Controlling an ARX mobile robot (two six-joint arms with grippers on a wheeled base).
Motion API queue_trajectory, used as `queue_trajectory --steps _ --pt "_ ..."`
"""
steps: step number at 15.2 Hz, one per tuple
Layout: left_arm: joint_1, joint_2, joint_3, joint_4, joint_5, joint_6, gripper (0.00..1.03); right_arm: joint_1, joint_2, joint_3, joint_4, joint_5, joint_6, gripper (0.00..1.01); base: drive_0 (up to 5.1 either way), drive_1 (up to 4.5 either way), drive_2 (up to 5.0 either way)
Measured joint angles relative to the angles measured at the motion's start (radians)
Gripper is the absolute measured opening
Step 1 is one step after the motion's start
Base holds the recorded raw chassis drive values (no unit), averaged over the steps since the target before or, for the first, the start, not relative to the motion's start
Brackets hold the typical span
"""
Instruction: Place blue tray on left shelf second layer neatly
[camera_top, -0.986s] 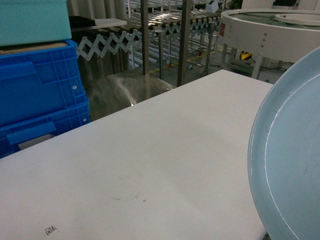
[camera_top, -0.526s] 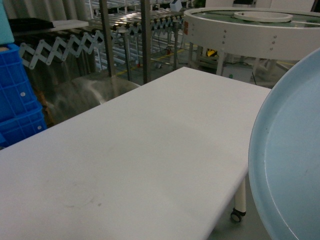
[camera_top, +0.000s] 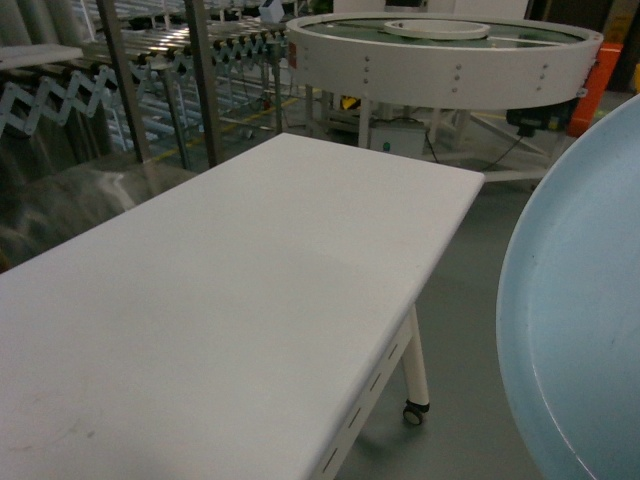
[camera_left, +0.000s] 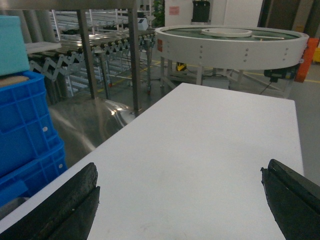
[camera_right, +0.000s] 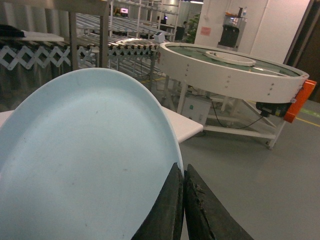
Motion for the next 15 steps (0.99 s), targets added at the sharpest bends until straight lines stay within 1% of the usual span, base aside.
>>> queue_trajectory --steps 15 --pt "0.000 0.000 0.000 0.000 0.000 0.000 0.98 0.000 0.000 0.000 0.000 0.000 0.000 0.02 -1.6 -1.61 -1.6"
